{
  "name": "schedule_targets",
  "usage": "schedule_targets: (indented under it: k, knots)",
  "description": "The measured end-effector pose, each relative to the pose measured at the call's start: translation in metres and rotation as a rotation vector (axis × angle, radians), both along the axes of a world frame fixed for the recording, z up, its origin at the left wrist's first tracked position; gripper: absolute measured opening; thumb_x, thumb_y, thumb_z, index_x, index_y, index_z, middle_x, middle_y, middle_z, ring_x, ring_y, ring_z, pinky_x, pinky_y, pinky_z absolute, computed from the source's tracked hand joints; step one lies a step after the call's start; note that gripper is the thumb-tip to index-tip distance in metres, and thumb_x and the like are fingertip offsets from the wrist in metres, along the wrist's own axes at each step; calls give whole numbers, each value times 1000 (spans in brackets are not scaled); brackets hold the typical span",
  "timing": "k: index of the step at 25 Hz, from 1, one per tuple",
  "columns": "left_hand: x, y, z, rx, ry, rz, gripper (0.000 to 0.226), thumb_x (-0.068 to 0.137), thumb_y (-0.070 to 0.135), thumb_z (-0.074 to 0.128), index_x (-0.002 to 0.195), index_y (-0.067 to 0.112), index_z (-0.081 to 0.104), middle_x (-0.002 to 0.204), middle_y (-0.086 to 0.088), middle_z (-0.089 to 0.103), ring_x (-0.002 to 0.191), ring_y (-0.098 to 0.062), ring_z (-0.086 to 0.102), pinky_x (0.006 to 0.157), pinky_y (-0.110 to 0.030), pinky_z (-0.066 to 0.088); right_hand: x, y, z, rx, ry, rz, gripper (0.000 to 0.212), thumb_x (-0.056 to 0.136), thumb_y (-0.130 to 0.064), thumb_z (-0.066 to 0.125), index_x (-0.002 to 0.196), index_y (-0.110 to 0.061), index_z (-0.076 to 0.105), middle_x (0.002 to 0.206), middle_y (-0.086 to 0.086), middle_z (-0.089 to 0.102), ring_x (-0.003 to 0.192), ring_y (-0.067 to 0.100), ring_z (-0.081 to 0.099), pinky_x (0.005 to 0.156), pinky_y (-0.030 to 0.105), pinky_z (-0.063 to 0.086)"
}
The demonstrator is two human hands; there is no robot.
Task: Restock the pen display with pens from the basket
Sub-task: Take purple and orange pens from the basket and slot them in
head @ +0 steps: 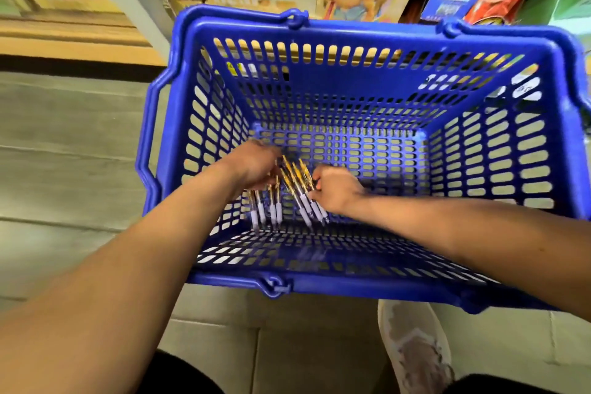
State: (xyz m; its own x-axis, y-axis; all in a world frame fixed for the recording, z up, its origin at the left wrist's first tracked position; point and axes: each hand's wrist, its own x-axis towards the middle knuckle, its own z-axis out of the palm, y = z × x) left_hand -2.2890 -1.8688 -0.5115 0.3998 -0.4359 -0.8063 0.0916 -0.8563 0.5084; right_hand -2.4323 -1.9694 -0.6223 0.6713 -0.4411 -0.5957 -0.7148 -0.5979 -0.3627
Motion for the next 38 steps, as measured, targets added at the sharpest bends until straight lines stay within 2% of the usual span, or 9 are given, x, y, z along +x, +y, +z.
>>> schedule_targets:
  k: [4, 8, 13, 22, 26, 31, 33, 36, 38]
  knots:
    - [4, 0, 2, -19, 34, 76, 29, 110, 28, 40, 125, 9, 56, 113, -14, 69, 87, -21, 60, 67, -28, 49, 8, 9, 3, 22, 98, -17, 54, 90, -26, 71, 132, -2, 47, 126, 14, 56, 108, 29, 59, 76, 28, 49]
    - [14, 1, 2, -57, 35, 134, 27, 110, 29, 40, 122, 12, 57, 102, -8, 67, 85, -19, 61, 68, -28, 48, 6, 22, -1, -4, 73, -31, 83, 85, -43, 75, 143, -2, 34, 144, 18, 40, 127, 36, 50, 104, 38, 49]
    - [15, 2, 3, -64, 18, 138, 28, 110, 31, 39, 126, 13, 53, 102, -7, 67, 81, -17, 61, 68, -28, 48, 2, 35, 1, -71, 99, 4, 105, 74, -71, 70, 145, -3, 29, 141, 14, 35, 130, 33, 39, 106, 41, 44]
    - [20, 9, 5, -78, 1, 126, 32, 110, 33, 39, 124, 10, 56, 102, -7, 69, 89, -20, 63, 76, -33, 49, 13, 20, 4, -40, 98, 44, 56, 87, -8, 69, 132, -5, 37, 130, 16, 45, 106, 32, 57, 76, 33, 51]
    - [19, 7, 3, -75, -6, 108, 28, 109, 32, 40, 121, 12, 56, 103, -7, 69, 87, -19, 62, 76, -33, 49, 20, 4, 7, 145, 123, -42, 47, 95, -20, 61, 133, -6, 37, 115, 8, 52, 85, 19, 58, 52, 23, 41]
    - [19, 6, 0, -52, -38, 90, 34, 107, 34, 46, 119, 6, 61, 113, -11, 69, 105, -28, 66, 89, -39, 53, 22, -11, 23, 476, 10, -186, 54, 98, -27, 53, 144, -15, 27, 91, 3, 69, 80, 13, 70, 75, 37, 60]
    - [16, 8, 2, -54, -33, 82, 33, 102, 43, 55, 114, 13, 62, 119, -8, 67, 111, -27, 61, 97, -43, 50, 24, -7, 37, 651, -153, -345, 50, 96, -18, 51, 142, -17, 30, 85, 3, 61, 70, 13, 64, 64, 34, 56]
    - [5, 4, 8, -207, 167, 105, 31, 96, 46, 66, 108, 17, 68, 107, -6, 75, 96, -23, 70, 95, -44, 55, 30, 7, 62, 1026, -376, -532, 40, 94, -2, 48, 127, -24, 43, 77, 0, 55, 59, 10, 55, 54, 27, 48]
    - [-3, -3, 10, -326, 235, 130, 36, 98, 38, 67, 107, 3, 66, 94, -16, 73, 70, -30, 68, 71, -42, 62, 34, 16, 76, 1073, -447, -472, 39, 92, 2, 45, 126, -16, 46, 70, 0, 54, 53, 6, 53, 48, 22, 45]
